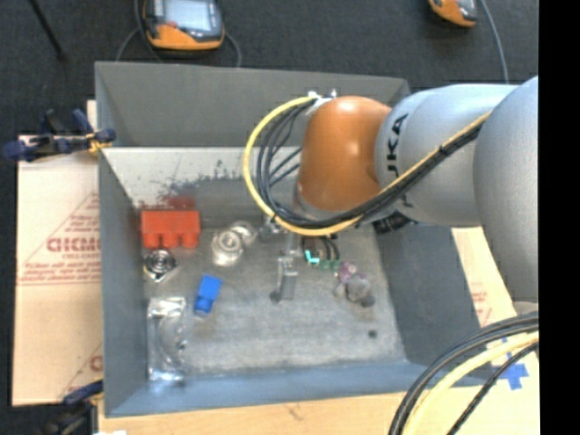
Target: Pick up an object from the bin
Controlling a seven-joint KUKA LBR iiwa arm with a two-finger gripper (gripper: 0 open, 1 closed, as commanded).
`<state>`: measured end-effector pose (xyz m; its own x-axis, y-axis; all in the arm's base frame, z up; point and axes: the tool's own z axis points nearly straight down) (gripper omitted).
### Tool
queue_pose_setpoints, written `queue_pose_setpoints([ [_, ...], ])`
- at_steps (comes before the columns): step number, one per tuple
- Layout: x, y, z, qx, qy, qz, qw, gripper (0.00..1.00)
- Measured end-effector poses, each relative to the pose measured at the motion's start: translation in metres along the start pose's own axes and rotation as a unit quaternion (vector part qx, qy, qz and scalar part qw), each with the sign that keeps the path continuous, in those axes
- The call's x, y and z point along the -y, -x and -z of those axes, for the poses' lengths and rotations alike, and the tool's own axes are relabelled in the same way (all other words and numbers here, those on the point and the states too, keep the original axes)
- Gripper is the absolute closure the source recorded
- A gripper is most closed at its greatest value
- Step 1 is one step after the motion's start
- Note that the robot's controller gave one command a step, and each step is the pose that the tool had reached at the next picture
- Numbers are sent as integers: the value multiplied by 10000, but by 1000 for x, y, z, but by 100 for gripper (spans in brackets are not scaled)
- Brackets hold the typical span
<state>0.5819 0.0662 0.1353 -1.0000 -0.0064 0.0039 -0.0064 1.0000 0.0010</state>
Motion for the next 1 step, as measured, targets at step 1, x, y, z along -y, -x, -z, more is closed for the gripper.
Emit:
queue_pose_setpoints([
  [1,-79,-12,-47,12,6,498,9988,0],
])
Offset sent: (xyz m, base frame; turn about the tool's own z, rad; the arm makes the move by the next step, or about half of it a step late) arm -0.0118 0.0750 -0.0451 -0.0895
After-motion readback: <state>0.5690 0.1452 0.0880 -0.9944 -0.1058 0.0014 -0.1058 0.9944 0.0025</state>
